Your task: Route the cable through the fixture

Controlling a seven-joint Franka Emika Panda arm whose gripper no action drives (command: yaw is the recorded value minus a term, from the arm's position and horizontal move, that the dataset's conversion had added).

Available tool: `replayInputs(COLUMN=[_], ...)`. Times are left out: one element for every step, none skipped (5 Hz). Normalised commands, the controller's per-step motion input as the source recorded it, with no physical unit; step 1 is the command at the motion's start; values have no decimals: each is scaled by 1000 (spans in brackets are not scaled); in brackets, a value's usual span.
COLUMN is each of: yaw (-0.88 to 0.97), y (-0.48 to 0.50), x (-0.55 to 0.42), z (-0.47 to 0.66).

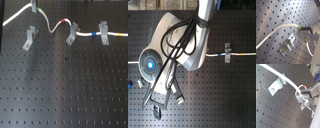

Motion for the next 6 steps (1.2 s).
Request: replayInputs(yaw=[434, 500, 220, 200, 440, 254], y=[181, 183, 147, 34, 165, -149], x=[-566, -472, -187, 13, 86, -120], z=[165, 154, 139, 283, 41, 177])
